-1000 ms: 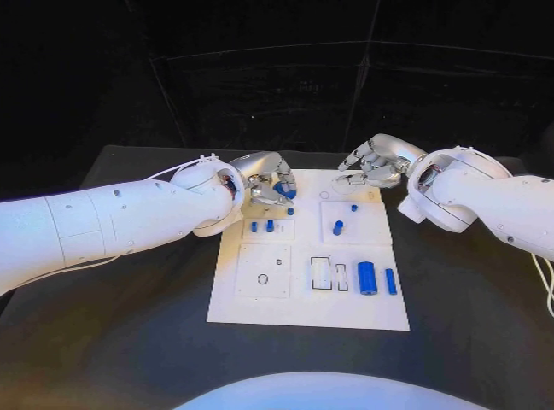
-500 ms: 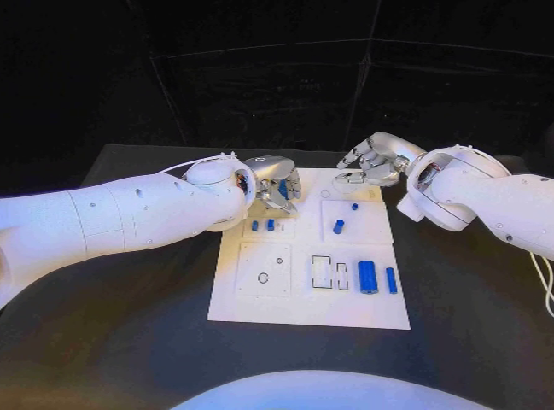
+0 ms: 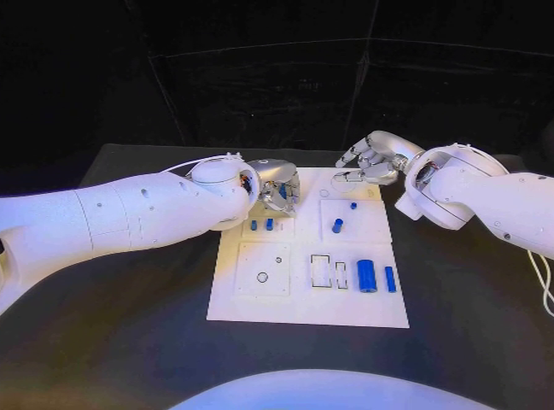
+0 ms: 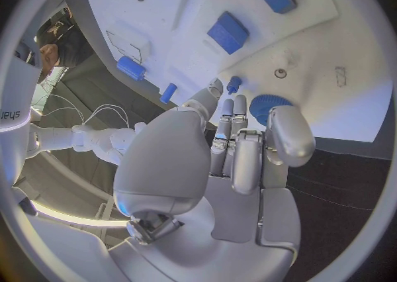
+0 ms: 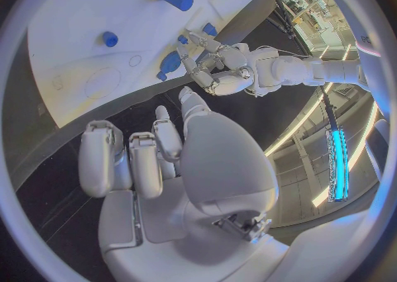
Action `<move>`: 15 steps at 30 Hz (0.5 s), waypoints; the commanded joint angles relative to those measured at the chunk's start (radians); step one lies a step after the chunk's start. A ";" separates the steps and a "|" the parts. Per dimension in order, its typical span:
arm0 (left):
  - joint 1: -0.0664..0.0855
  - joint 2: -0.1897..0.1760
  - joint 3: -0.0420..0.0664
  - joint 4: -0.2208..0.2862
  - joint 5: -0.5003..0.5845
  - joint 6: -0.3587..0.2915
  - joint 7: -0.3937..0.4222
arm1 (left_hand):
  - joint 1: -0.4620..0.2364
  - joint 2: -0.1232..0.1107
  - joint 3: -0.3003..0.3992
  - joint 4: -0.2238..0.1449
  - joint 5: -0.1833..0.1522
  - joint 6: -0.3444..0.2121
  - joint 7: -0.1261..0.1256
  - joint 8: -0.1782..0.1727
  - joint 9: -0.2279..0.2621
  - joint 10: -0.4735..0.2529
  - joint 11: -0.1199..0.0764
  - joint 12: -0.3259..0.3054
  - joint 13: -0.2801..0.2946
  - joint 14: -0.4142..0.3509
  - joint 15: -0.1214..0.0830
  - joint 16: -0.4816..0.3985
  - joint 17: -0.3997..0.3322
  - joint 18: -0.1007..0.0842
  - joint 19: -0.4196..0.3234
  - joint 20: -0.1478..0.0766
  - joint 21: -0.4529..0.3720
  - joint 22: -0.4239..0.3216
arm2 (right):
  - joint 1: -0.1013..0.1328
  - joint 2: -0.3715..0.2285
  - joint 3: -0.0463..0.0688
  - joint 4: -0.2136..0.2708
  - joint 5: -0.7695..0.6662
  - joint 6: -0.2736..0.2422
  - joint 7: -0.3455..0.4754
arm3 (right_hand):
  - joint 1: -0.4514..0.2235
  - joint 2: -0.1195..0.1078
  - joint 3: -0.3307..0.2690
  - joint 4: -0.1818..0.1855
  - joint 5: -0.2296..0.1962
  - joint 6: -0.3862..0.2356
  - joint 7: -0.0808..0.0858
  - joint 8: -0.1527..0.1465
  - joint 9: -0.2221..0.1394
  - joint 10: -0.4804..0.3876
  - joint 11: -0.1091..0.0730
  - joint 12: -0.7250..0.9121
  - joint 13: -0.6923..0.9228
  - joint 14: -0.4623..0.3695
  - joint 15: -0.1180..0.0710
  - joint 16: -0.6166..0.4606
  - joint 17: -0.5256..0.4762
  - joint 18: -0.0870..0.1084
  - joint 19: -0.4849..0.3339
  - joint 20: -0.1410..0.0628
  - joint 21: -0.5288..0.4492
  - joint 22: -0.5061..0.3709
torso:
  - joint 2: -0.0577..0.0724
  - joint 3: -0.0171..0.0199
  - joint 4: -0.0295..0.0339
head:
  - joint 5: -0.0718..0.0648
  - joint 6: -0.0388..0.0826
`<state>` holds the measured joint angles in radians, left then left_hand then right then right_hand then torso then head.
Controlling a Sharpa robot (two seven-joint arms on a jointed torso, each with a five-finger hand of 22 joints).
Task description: Assemble the parts on the task board
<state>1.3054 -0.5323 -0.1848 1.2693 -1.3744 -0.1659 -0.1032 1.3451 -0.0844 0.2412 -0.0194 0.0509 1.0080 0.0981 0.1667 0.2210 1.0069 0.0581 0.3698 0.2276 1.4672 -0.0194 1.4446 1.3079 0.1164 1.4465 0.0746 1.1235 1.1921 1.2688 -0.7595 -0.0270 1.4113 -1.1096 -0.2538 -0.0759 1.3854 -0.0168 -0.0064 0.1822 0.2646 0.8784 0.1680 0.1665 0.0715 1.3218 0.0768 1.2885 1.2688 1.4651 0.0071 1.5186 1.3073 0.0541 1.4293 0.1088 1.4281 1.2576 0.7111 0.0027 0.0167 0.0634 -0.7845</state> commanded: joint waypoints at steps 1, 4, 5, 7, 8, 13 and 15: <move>0.001 0.006 0.000 -0.008 -0.014 0.026 -0.022 | 0.013 0.006 0.012 -0.003 -0.002 0.009 0.001 -0.005 -0.004 0.011 -0.001 -0.010 -0.006 0.042 -0.005 0.005 0.046 -0.021 0.006 -0.001 0.007 0.004 | 0.002 0.001 0.001 0.002 -0.002 -0.011 0.008 | 0.002 0.009 -0.005 0.001 0.007 -0.007 -0.002 0.006 -0.002 -0.005 0.002 -0.002 -0.001 0.082 -0.006 -0.004 0.169 0.010 -0.007 -0.002 -0.004 -0.001 | 0.000 -0.0005 0.0011 | 0.000 0.000; -0.001 0.011 -0.001 -0.014 -0.014 0.032 -0.027 | 0.020 0.010 0.023 -0.007 -0.002 0.014 0.002 -0.007 -0.007 0.016 -0.001 -0.018 -0.013 0.042 -0.005 0.005 0.045 -0.021 0.007 0.000 0.010 0.007 | 0.002 0.001 0.001 0.001 -0.002 -0.009 0.008 | 0.002 0.009 -0.005 0.001 0.007 -0.007 -0.002 0.006 -0.002 -0.005 0.002 -0.002 -0.001 0.082 -0.006 -0.004 0.169 0.010 -0.007 -0.002 -0.004 -0.001 | 0.000 -0.0004 0.0005 | 0.000 -0.001; -0.001 0.012 -0.001 -0.016 -0.014 0.034 -0.028 | 0.021 0.010 0.025 -0.007 -0.002 0.015 0.003 -0.008 -0.009 0.017 0.000 -0.022 -0.016 0.042 -0.005 0.005 0.045 -0.022 0.008 0.000 0.012 0.008 | 0.002 0.002 0.001 0.001 -0.002 -0.008 0.007 | 0.002 0.009 -0.005 0.001 0.007 -0.007 -0.002 0.006 -0.002 -0.005 0.002 -0.002 -0.001 0.082 -0.006 -0.004 0.169 0.010 -0.007 -0.002 -0.004 -0.001 | 0.000 -0.0005 0.0001 | 0.001 -0.001; -0.003 0.013 -0.003 -0.019 -0.015 0.036 -0.030 | 0.021 0.009 0.030 -0.008 -0.002 0.016 0.004 -0.010 -0.012 0.020 0.000 -0.028 -0.021 0.043 -0.005 0.005 0.044 -0.022 0.008 0.000 0.013 0.010 | 0.002 0.002 0.001 0.001 -0.002 -0.006 0.005 | 0.002 0.009 -0.005 0.001 0.007 -0.007 -0.002 0.006 -0.002 -0.005 0.002 -0.002 -0.001 0.082 -0.006 -0.004 0.169 0.010 -0.007 -0.002 -0.004 -0.001 | 0.000 -0.0004 0.0005 | 0.000 -0.001; -0.003 0.014 -0.003 -0.020 -0.015 0.036 -0.030 | 0.021 0.009 0.030 -0.008 -0.002 0.016 0.004 -0.010 -0.012 0.020 0.000 -0.028 -0.021 0.043 -0.005 0.005 0.044 -0.022 0.008 0.000 0.013 0.010 | 0.002 0.002 0.001 0.001 -0.002 -0.005 0.005 | 0.002 0.009 -0.005 0.001 0.007 -0.007 -0.002 0.006 -0.002 -0.005 0.002 -0.002 -0.001 0.082 -0.006 -0.004 0.169 0.010 -0.007 -0.002 -0.004 -0.001 | 0.000 -0.0006 0.0010 | -0.001 -0.001; -0.004 0.016 -0.004 -0.026 -0.015 0.043 -0.034 | 0.021 0.006 0.040 -0.010 -0.002 0.019 0.005 -0.015 -0.018 0.026 0.002 -0.041 -0.032 0.043 -0.003 0.005 0.042 -0.023 0.009 0.001 0.017 0.015 | 0.002 0.002 0.001 0.000 -0.002 -0.003 0.003 | 0.002 0.009 -0.005 0.001 0.007 -0.007 -0.002 0.006 -0.002 -0.005 0.002 -0.002 -0.001 0.082 -0.006 -0.004 0.169 0.010 -0.007 -0.002 -0.004 -0.001 | 0.000 -0.0005 0.0016 | -0.001 -0.002; -0.005 0.017 -0.004 -0.028 -0.015 0.047 -0.036 | 0.020 0.006 0.040 -0.010 -0.002 0.020 0.006 -0.015 -0.019 0.027 0.002 -0.043 -0.034 0.043 -0.003 0.005 0.041 -0.023 0.009 0.001 0.017 0.015 | 0.002 0.002 0.001 0.001 -0.002 -0.003 0.003 | 0.002 0.009 -0.005 0.001 0.007 -0.007 -0.002 0.006 -0.002 -0.005 0.002 -0.002 -0.001 0.082 -0.006 -0.004 0.169 0.010 -0.007 -0.002 -0.004 -0.001 | 0.000 0.0002 0.0013 | -0.001 -0.002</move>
<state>1.3003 -0.5170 -0.1889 1.2427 -1.3818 -0.1391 -0.1271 1.3597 -0.0779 0.2778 -0.0289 0.0509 1.0224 0.1055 0.1560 0.2033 1.0276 0.0607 0.3290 0.1957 1.4672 -0.0194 1.4446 1.3078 0.1063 1.4466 0.0747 1.1361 1.2060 1.2688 -0.7581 -0.0270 1.4108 -1.1096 -0.2537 -0.0765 1.3854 -0.0168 -0.0065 0.1822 0.2682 0.8784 0.1680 0.1665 0.0715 1.3218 0.0768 1.2885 1.2689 1.4651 0.0071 1.5186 1.3073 0.0541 1.4293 0.1088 1.4281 1.2577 0.7111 0.0020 0.0179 0.0627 -0.7866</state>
